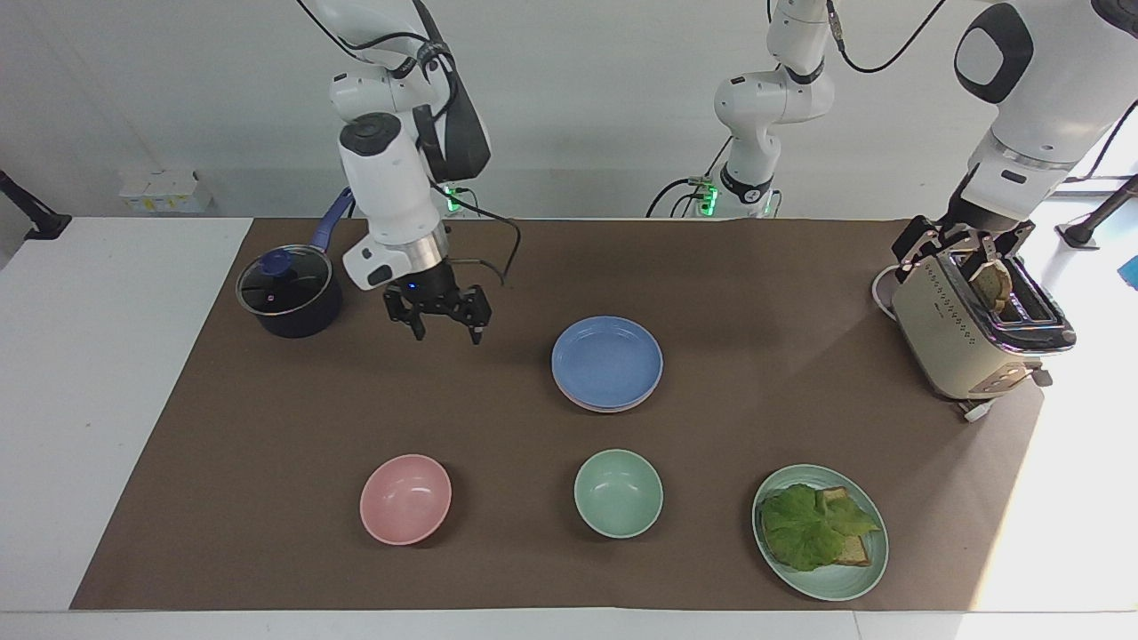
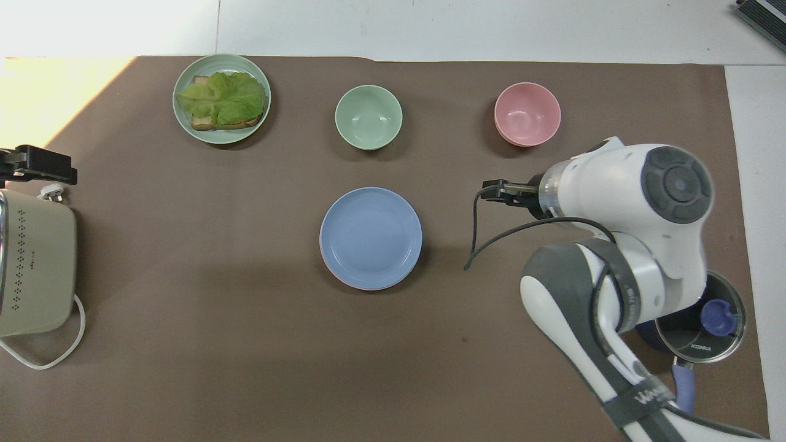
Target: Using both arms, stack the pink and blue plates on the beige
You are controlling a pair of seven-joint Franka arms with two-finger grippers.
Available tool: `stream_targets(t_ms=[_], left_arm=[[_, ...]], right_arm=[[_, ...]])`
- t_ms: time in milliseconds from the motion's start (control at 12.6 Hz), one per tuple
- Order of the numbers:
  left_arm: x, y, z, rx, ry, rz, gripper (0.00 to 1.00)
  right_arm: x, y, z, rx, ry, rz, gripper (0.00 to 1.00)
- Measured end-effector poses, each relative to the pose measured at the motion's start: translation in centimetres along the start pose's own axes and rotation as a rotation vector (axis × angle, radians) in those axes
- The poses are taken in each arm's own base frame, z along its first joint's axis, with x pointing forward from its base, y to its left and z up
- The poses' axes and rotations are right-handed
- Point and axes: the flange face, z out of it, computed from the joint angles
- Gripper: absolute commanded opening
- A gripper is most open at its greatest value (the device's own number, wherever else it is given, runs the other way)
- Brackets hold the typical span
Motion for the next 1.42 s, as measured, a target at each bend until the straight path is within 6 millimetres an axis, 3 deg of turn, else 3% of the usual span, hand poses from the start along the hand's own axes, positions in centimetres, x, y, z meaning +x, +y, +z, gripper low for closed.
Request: stream_targets(t_ms=[237,475,791,1028,1424], left_arm=[[0.0,0.0,0.0,0.0,0.0,0.0,1.0],[0.0,0.0,0.0,0.0,0.0,0.0,1.0],[0.0,0.0,0.0,0.0,0.0,0.0,1.0],[0.0,0.0,0.0,0.0,0.0,0.0,1.0],[0.0,0.0,0.0,0.0,0.0,0.0,1.0]], right_arm=[[3.0,6.5,-5.9,-0.032,0.002,0.03,1.0],[4.5,10.5,-9.9,-0.048,-0.022,0.005,1.0],[3.8,11.4,-13.3,-0.084,-0.11,0.011,1.0],[1.9,11.2,-15.4,-0.094,-0.147,0.002,1.0],[1.5,11.2,-15.7,-0.095,-0.154,-0.016,1.0]])
